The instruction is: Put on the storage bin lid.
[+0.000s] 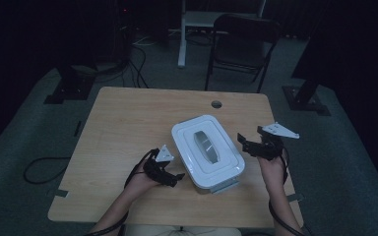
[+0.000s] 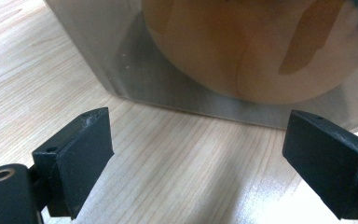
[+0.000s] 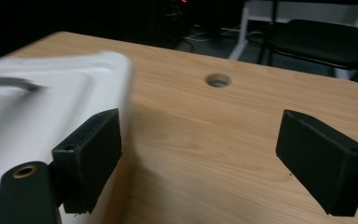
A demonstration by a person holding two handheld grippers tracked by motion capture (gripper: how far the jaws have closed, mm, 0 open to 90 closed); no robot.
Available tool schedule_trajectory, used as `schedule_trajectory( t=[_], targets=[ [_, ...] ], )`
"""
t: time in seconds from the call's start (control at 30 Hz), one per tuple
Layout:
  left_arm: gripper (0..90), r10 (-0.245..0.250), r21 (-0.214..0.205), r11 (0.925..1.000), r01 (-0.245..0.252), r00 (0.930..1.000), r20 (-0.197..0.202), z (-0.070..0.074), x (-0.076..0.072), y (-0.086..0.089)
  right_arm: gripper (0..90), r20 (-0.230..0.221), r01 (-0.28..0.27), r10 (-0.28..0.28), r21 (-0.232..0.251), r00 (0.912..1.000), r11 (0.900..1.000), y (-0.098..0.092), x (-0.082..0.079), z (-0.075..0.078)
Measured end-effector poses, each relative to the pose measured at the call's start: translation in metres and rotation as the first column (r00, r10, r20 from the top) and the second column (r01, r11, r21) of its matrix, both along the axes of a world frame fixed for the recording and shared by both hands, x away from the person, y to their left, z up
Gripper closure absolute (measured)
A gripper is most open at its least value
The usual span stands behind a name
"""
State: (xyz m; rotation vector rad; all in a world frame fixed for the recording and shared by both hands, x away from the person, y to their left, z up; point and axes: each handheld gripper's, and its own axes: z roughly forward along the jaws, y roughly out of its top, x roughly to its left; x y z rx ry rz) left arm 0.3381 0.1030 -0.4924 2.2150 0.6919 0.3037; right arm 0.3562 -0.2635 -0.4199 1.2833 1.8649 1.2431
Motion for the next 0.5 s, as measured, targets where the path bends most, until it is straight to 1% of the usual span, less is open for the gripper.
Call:
schedule_trajectory(
  t=[0.07, 0.1, 0.13, 0.2, 0.27, 0.3, 0.33, 0.37, 0.4, 0.47, 0.5],
  targets=[
    [9.1, 0.002, -0.005, 1.0000, -0.002, 1.0000, -0.001, 0.002, 0.001, 0.000, 13.9, -0.010, 0.009, -0.009, -0.001, 0.9999, 1.0000, -0.005, 0.004, -0.009],
    [9.1, 0.002, -0.005, 1.0000, -0.002, 1.0000, -0.001, 0.002, 0.001, 0.000, 13.9, -0.010, 0.009, -0.009, -0.001, 0.9999, 1.0000, -0.005, 0.004, -0.009],
    [9.1, 0.002, -0.005, 1.0000, -0.002, 1.0000, 0.002, 0.003, 0.002, 0.000, 13.9, -0.033, 0.023, -0.023, 0.004, 0.9992, 0.9997, -0.010, 0.009, -0.021],
    [9.0, 0.001, -0.001, 1.0000, -0.001, 1.0000, 0.003, 0.003, 0.003, -0.001, 13.9, -0.048, 0.033, -0.033, 0.002, 0.9983, 0.9994, -0.013, 0.011, -0.031],
    [9.1, 0.001, -0.005, 1.0000, -0.001, 1.0000, 0.004, 0.004, 0.004, -0.002, 13.8, -0.075, 0.036, -0.036, 0.005, 0.9966, 0.9993, -0.015, 0.012, -0.043],
    [9.1, 0.000, -0.005, 1.0000, 0.000, 1.0000, 0.005, 0.005, 0.004, -0.002, 13.8, -0.085, 0.039, -0.039, -0.003, 0.9956, 0.9992, -0.015, 0.013, -0.049],
    [9.1, 0.000, -0.005, 1.0000, 0.000, 1.0000, 0.005, 0.005, 0.004, -0.002, 13.8, -0.085, 0.039, -0.039, -0.003, 0.9956, 0.9992, -0.015, 0.013, -0.049],
    [9.1, -0.001, -0.006, 1.0000, 0.001, 1.0000, 0.005, 0.005, 0.004, -0.002, 13.9, -0.096, 0.037, -0.038, -0.012, 0.9947, 0.9992, -0.014, 0.013, -0.054],
    [9.1, 0.001, -0.008, 1.0000, -0.001, 1.0000, 0.006, 0.006, 0.005, -0.003, 13.8, -0.114, 0.027, -0.028, -0.011, 0.9930, 0.9996, -0.013, 0.012, -0.064],
    [9.1, -0.001, -0.007, 1.0000, 0.001, 1.0000, 0.004, 0.006, 0.006, -0.004, 13.8, -0.129, 0.013, -0.015, -0.014, 0.9915, 0.9998, -0.011, 0.011, -0.071],
    [9.1, -0.014, -0.014, 0.9998, 0.014, 0.9999, 0.001, 0.006, 0.006, -0.004, 13.7, -0.132, 0.007, -0.008, -0.014, 0.9912, 0.9999, -0.009, 0.010, -0.074]
  ],
)
